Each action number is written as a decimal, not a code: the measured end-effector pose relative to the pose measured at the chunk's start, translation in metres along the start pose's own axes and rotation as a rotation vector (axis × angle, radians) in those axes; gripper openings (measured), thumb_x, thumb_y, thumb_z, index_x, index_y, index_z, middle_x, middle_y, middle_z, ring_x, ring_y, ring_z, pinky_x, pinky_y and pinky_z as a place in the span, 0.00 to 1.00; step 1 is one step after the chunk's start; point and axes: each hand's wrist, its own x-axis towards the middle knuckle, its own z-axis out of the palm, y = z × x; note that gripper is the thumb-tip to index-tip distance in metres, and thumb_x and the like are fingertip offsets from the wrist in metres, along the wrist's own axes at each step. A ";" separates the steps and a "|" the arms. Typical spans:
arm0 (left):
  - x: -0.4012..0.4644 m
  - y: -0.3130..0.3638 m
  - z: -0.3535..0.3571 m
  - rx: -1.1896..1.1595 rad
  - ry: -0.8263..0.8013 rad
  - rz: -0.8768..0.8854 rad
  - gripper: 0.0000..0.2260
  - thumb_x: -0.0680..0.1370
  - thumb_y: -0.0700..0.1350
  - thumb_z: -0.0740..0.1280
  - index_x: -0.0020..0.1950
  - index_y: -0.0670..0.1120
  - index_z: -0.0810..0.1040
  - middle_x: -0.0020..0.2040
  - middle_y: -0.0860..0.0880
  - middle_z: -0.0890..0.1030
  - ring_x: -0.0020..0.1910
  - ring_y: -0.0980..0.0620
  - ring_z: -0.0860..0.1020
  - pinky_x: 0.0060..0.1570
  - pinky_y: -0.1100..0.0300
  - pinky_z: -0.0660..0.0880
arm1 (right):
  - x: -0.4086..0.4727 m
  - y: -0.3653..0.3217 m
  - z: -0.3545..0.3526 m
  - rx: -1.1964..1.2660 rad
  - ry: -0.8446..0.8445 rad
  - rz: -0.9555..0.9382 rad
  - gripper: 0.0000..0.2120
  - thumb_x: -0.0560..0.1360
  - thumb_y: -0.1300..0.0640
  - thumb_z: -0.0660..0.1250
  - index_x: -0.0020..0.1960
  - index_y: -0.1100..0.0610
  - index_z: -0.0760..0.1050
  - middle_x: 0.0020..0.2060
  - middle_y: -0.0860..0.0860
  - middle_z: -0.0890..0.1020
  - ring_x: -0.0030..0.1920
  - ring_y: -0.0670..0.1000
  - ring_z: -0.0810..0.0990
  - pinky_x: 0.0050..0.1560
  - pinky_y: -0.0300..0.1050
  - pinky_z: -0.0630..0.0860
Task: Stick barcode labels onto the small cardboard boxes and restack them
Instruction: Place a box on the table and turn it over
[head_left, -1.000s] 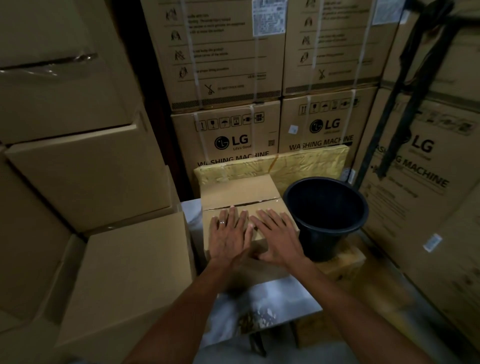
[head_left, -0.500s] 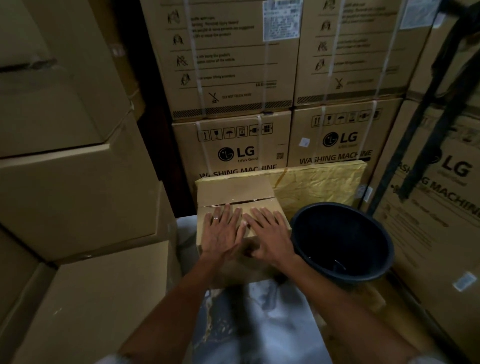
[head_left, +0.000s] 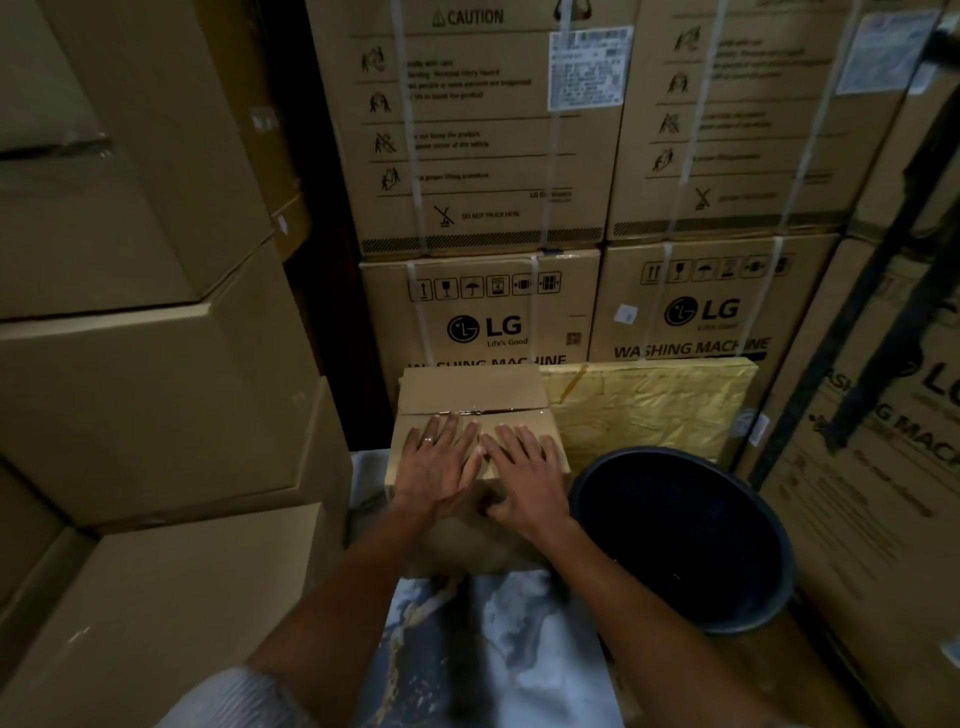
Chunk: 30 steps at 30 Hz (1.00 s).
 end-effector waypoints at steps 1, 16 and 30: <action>0.000 0.001 -0.001 -0.002 -0.016 -0.011 0.40 0.73 0.64 0.28 0.84 0.57 0.49 0.84 0.49 0.52 0.83 0.46 0.50 0.79 0.43 0.49 | 0.000 0.000 -0.001 0.001 -0.004 -0.001 0.49 0.68 0.38 0.74 0.81 0.47 0.55 0.81 0.52 0.58 0.81 0.58 0.54 0.78 0.64 0.50; -0.128 -0.047 -0.029 -0.305 0.271 0.008 0.24 0.85 0.54 0.49 0.70 0.47 0.77 0.67 0.45 0.79 0.68 0.44 0.75 0.68 0.49 0.70 | -0.049 -0.079 -0.033 0.282 0.014 -0.096 0.40 0.74 0.53 0.67 0.82 0.52 0.53 0.82 0.53 0.55 0.82 0.54 0.48 0.80 0.61 0.44; -0.331 -0.197 -0.031 -0.264 0.360 -0.561 0.29 0.81 0.58 0.48 0.70 0.44 0.78 0.70 0.42 0.78 0.71 0.39 0.73 0.71 0.45 0.69 | -0.149 -0.327 -0.030 0.477 -0.065 -0.343 0.26 0.81 0.40 0.56 0.72 0.54 0.69 0.72 0.58 0.69 0.75 0.62 0.64 0.74 0.65 0.57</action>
